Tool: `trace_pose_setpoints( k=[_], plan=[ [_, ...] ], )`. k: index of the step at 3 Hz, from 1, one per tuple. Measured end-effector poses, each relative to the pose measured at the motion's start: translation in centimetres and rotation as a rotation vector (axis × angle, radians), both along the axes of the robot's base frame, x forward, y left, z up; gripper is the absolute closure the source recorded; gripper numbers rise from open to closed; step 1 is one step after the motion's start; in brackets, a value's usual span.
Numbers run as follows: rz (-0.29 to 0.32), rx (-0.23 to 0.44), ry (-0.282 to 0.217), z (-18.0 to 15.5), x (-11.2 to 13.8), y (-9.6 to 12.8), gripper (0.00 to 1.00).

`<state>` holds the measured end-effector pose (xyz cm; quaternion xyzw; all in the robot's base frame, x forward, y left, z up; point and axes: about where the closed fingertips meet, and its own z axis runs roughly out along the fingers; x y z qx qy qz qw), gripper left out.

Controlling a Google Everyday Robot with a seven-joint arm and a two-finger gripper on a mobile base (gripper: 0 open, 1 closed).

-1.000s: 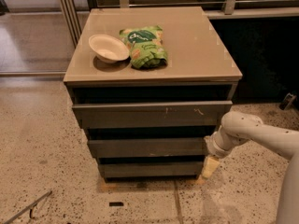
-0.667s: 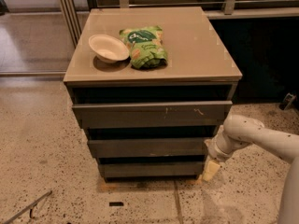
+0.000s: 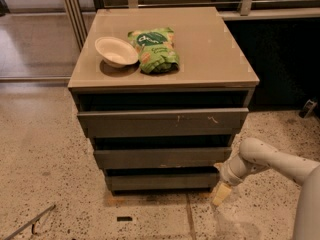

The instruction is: Open bottom drawer

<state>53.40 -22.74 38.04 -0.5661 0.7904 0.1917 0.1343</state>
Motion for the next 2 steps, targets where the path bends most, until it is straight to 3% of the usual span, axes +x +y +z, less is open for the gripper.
trace_pose_setpoints(
  k=[1, 2],
  plan=[
    [0.030, 0.052, -0.045, -4.0, 0.1, 0.9, 0.00],
    [0.118, 0.019, -0.115, -9.7, 1.0, 2.0, 0.00]
  ],
)
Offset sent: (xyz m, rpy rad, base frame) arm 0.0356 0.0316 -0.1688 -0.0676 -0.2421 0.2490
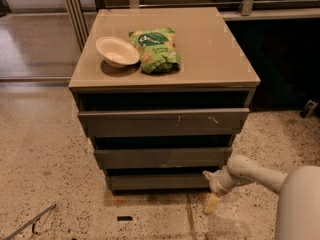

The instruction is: Open bottom drawer

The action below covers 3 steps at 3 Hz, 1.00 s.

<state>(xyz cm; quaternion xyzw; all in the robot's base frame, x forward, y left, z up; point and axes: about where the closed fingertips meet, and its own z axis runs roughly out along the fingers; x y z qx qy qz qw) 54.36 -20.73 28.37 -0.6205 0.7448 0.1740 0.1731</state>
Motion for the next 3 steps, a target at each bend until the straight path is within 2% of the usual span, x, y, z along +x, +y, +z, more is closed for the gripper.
trace_pose_setpoints(
  k=[2, 3],
  plan=[
    [0.006, 0.003, -0.018, -1.6, -0.5, 0.2, 0.00],
    [0.006, 0.022, -0.071, -2.5, -0.6, 0.5, 0.00]
  ],
)
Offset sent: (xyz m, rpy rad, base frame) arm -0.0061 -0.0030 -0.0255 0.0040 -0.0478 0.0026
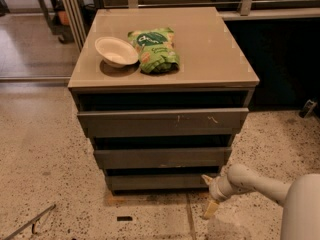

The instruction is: Open bottom drawer

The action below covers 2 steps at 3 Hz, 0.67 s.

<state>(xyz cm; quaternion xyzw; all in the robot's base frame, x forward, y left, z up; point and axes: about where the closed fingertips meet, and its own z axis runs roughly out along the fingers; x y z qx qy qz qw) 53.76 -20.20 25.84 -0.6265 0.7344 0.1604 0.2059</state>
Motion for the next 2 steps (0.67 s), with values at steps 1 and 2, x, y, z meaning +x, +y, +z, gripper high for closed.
trace_pose_setpoints(
  k=[1, 2],
  plan=[
    [0.011, 0.020, -0.052, -0.9, 0.5, 0.7, 0.00],
    [0.038, 0.017, -0.095, -2.0, 1.4, 1.6, 0.00]
  ],
)
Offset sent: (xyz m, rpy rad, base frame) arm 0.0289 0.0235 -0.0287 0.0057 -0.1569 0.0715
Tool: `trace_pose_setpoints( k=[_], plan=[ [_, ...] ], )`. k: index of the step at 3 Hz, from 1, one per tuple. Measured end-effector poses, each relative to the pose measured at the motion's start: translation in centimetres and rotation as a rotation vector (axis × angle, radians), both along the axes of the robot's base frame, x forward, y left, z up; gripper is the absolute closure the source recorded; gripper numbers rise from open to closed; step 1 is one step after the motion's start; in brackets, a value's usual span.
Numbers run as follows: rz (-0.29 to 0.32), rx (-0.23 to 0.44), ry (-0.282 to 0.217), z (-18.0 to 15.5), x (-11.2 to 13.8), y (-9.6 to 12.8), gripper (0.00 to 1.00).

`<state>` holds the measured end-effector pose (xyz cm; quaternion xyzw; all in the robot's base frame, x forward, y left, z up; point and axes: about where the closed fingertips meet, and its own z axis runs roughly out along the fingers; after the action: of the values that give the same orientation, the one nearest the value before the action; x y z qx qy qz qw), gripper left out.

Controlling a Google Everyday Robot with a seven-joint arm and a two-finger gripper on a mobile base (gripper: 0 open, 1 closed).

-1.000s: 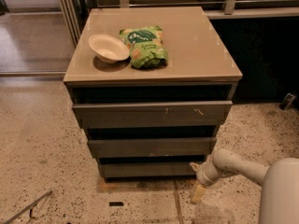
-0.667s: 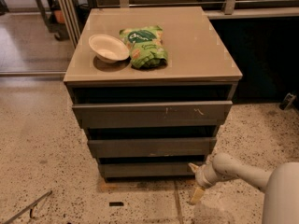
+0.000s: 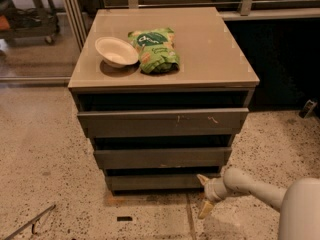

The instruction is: Open bottom drawer

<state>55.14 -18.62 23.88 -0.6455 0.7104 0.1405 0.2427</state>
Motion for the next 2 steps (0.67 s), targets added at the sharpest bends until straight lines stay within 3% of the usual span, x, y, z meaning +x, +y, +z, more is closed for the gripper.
trace_pose_setpoints(
  k=[2],
  plan=[
    [0.039, -0.050, -0.046, -2.3, 2.9, 1.0, 0.00]
  ],
)
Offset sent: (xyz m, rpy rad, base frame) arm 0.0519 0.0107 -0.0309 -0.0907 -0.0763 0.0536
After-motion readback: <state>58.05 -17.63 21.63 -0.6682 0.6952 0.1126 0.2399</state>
